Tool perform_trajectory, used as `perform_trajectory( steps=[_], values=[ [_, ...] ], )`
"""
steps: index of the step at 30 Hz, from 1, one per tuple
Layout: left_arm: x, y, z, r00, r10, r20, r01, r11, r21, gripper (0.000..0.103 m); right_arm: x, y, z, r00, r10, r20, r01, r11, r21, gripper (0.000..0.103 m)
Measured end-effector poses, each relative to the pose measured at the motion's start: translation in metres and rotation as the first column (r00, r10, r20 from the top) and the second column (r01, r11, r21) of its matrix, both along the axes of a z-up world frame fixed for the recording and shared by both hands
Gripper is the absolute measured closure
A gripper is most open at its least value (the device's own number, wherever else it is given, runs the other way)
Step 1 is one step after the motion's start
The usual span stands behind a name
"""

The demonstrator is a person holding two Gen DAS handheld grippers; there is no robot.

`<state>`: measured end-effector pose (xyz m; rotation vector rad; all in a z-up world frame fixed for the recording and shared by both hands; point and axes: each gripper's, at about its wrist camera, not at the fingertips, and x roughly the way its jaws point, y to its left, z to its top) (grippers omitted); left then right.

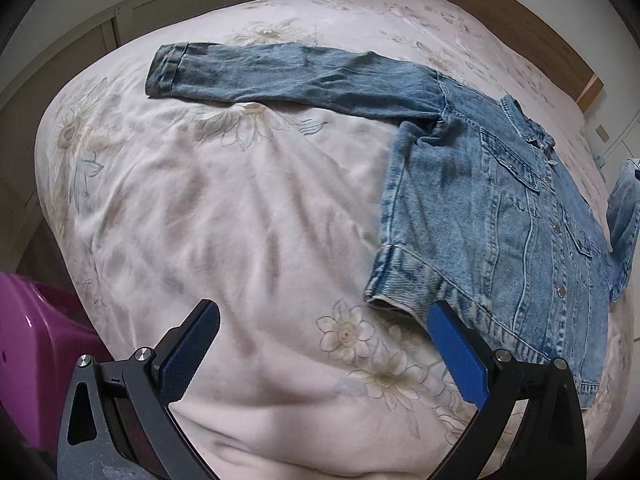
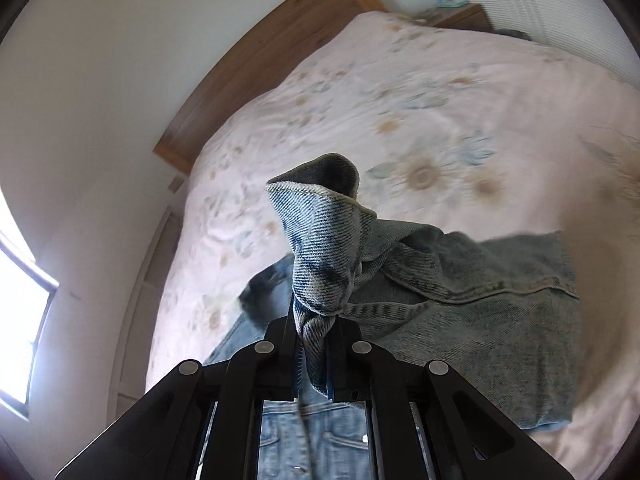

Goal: Fold large clothes
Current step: 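Carry the gripped cuff with the right tool across the jacket front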

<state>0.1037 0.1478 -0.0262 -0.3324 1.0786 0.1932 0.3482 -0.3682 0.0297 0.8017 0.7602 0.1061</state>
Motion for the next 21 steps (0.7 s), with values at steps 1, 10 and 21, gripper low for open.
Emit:
perform_trajectory(
  steps=[1, 10, 21],
  values=[
    [-0.001, 0.005, -0.001, 1.0, 0.007, -0.003, -0.007, 1.0, -0.004, 0.001, 0.004, 0.011, 0.0, 1.0, 0.017, 0.006, -0.017, 1.0, 0.005, 0.095],
    [-0.01, 0.032, -0.009, 0.999, 0.038, -0.028, -0.038, 0.999, -0.005, 0.001, 0.035, 0.115, -0.024, 0.986, 0.162, 0.029, -0.164, 0.985, 0.058, 0.095],
    [-0.003, 0.036, -0.021, 0.997, 0.035, -0.064, -0.035, 0.999, 0.0, 0.001, 0.058, 0.196, -0.091, 0.959, 0.266, -0.103, -0.266, 0.964, 0.014, 0.093]
  ],
)
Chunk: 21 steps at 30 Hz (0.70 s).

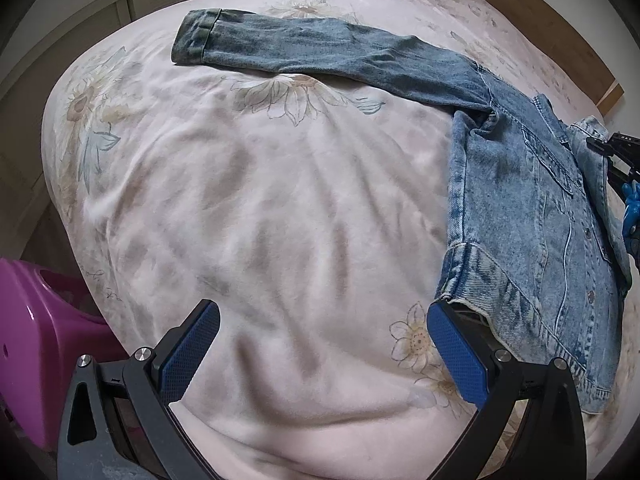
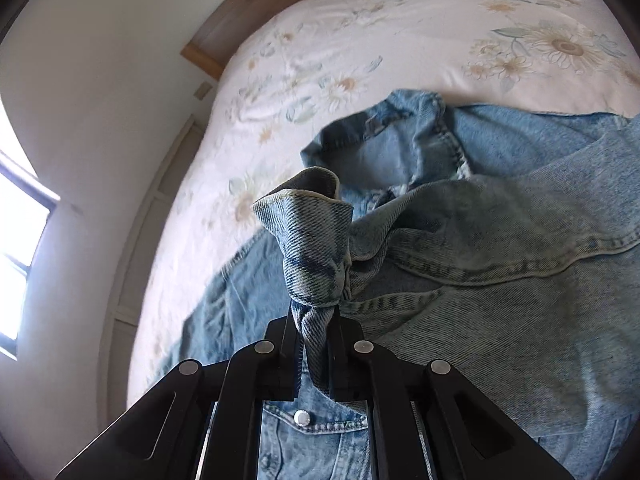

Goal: Fold large clothes
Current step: 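Carry the gripped cuff with the right tool across the jacket front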

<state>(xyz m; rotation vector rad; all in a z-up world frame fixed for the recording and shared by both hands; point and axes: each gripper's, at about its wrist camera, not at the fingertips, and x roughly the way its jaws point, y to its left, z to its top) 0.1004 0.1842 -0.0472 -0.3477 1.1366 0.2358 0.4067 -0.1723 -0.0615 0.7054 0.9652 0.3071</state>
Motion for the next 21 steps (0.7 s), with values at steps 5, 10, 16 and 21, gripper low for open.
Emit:
perform_trajectory(
  steps=[5, 10, 16, 21],
  values=[
    [0.005, -0.005, -0.002, 1.0, -0.021, -0.005, 0.021, 1.0, 0.0, 0.001, -0.004, 0.017, 0.007, 0.998, 0.051, 0.049, -0.048, 0.998, -0.05, 0.093],
    [0.009, -0.009, 0.0, 0.999, -0.042, 0.0, 0.042, 0.999, 0.015, 0.001, -0.001, 0.044, 0.002, 0.991, 0.115, 0.064, -0.108, 0.988, -0.111, 0.092],
    [0.009, -0.009, -0.002, 0.999, -0.04, -0.006, 0.04, 0.999, 0.023, 0.001, -0.001, 0.076, -0.026, 0.98, 0.197, 0.002, -0.192, 0.955, -0.225, 0.09],
    [0.01, -0.011, -0.005, 0.999, -0.041, -0.014, 0.042, 0.999, 0.023, 0.001, -0.006, 0.1, -0.04, 0.967, 0.252, -0.027, -0.246, 0.906, -0.346, 0.087]
  ],
)
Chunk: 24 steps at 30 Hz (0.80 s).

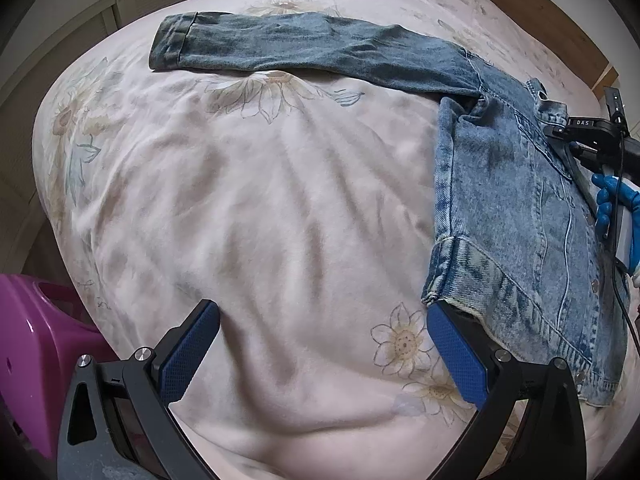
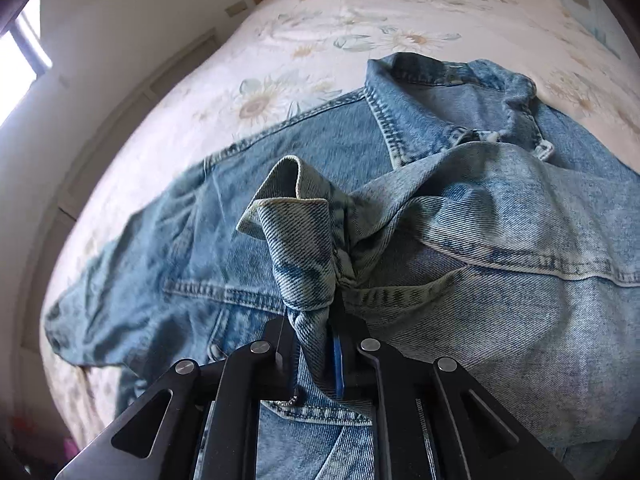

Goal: Fold large clothes
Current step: 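Carry the gripped cuff with the right tool across the jacket front, then open the right tool to release the cuff onto the jacket body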

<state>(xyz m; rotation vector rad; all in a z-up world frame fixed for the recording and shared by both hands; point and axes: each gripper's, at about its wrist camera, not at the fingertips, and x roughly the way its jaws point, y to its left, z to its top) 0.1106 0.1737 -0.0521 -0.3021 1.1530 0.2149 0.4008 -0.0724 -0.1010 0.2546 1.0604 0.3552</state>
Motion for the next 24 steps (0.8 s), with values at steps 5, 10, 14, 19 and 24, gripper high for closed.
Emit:
perform_trajectory(
  steps=[5, 10, 14, 19, 24],
  values=[
    [0.002, -0.002, -0.003, 1.0, -0.005, -0.004, 0.005, 1.0, -0.002, 0.001, -0.008, 0.013, 0.002, 0.999, 0.039, 0.022, -0.038, 0.999, -0.034, 0.084],
    [0.003, -0.003, -0.006, 1.0, -0.006, -0.007, 0.006, 1.0, -0.006, 0.001, -0.02, 0.026, 0.001, 0.996, 0.079, 0.041, -0.075, 0.993, -0.089, 0.083],
    [0.002, -0.004, -0.005, 1.0, -0.008, -0.004, 0.008, 1.0, -0.006, 0.001, -0.024, 0.036, -0.003, 0.993, 0.103, 0.05, -0.096, 0.987, -0.126, 0.083],
    [0.001, -0.002, -0.006, 1.0, -0.004, -0.006, 0.004, 1.0, -0.006, 0.001, -0.029, 0.04, -0.002, 0.991, 0.125, 0.054, -0.116, 0.982, -0.146, 0.083],
    [0.0, -0.004, -0.005, 1.0, -0.011, -0.004, 0.011, 1.0, -0.005, 0.001, -0.033, 0.048, -0.006, 0.985, 0.161, 0.058, -0.147, 0.972, -0.185, 0.082]
  ],
)
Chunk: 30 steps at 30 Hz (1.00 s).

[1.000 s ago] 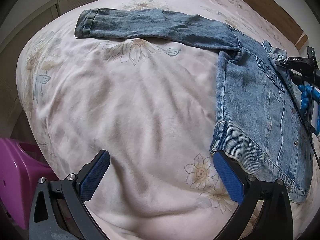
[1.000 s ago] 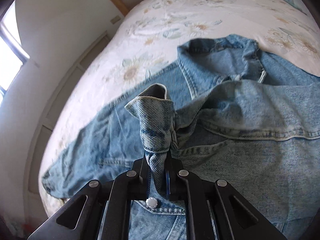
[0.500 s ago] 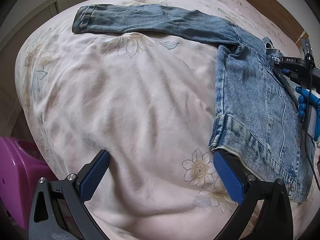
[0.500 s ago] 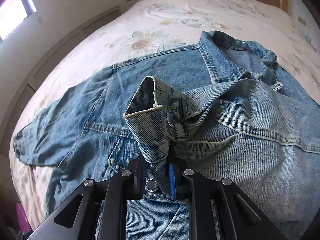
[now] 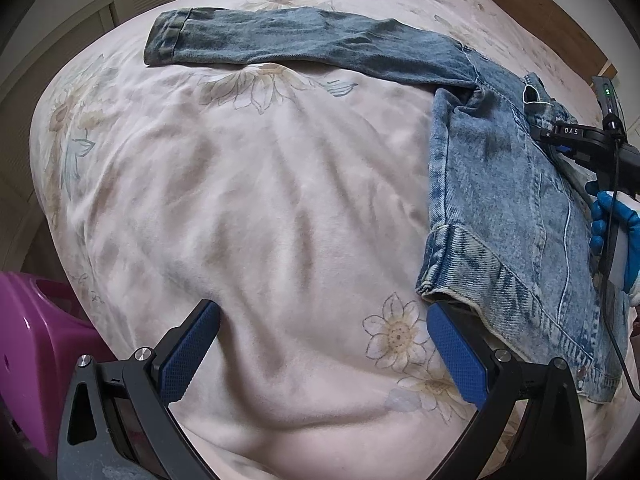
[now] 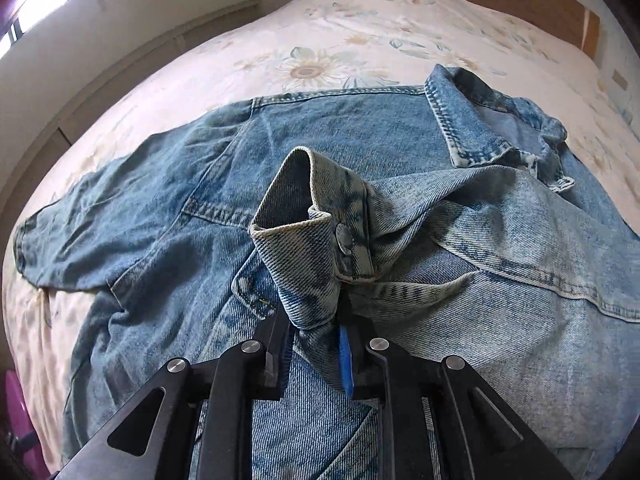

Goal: Fold large clothes
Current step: 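Open the right tool to release the cuff onto the jacket body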

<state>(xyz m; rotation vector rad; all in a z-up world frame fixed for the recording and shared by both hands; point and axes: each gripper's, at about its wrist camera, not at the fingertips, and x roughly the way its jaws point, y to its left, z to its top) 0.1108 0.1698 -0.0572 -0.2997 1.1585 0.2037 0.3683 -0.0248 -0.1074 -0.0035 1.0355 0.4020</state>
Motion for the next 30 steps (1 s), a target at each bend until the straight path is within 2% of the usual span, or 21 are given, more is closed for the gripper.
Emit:
perform_trajectory(
  steps=[2, 4, 6, 8, 10, 15, 19, 22, 30],
  values=[
    [0.0, 0.0, 0.001, 1.0, -0.001, 0.004, 0.001, 1.0, -0.001, 0.001, 0.001, -0.001, 0.0, 1.0, -0.009, -0.011, 0.009, 1.0, 0.009, 0.081],
    [-0.001, 0.0, 0.003, 1.0, 0.004, 0.013, -0.004, 1.0, -0.01, 0.001, 0.0, -0.001, 0.002, 1.0, -0.01, -0.018, 0.01, 1.0, 0.018, 0.069],
    [-0.001, 0.0, 0.006, 1.0, 0.004, 0.022, -0.004, 1.0, -0.014, 0.001, -0.004, 0.003, 0.004, 1.0, 0.002, -0.019, -0.002, 1.0, 0.03, 0.051],
    [-0.003, -0.001, 0.012, 0.999, 0.004, 0.044, -0.003, 1.0, -0.014, 0.001, -0.01, 0.012, 0.006, 1.0, 0.024, -0.003, -0.024, 1.0, 0.0, 0.048],
    [-0.005, -0.002, 0.016, 0.998, 0.0, 0.063, 0.001, 1.0, -0.012, 0.001, -0.014, 0.017, 0.008, 0.999, 0.035, 0.003, -0.035, 0.999, -0.004, 0.047],
    [-0.008, -0.002, 0.024, 0.997, 0.006, 0.083, -0.006, 1.0, -0.007, 0.001, -0.021, 0.013, 0.024, 0.999, 0.038, 0.013, -0.039, 0.998, 0.055, 0.047],
    [-0.006, -0.003, 0.021, 0.997, 0.002, 0.071, -0.001, 1.0, -0.018, 0.001, -0.025, -0.004, 0.045, 0.998, 0.026, 0.054, -0.031, 0.994, 0.105, 0.047],
    [-0.003, -0.002, 0.019, 0.997, -0.002, 0.072, 0.003, 1.0, -0.021, 0.001, -0.018, -0.026, 0.055, 0.996, -0.021, 0.087, 0.012, 0.995, 0.102, 0.047],
    [0.005, 0.006, 0.013, 0.997, 0.0, 0.078, 0.001, 1.0, -0.012, 0.001, 0.034, -0.065, 0.032, 0.983, -0.169, 0.072, 0.168, 0.986, 0.014, 0.047]
  ],
)
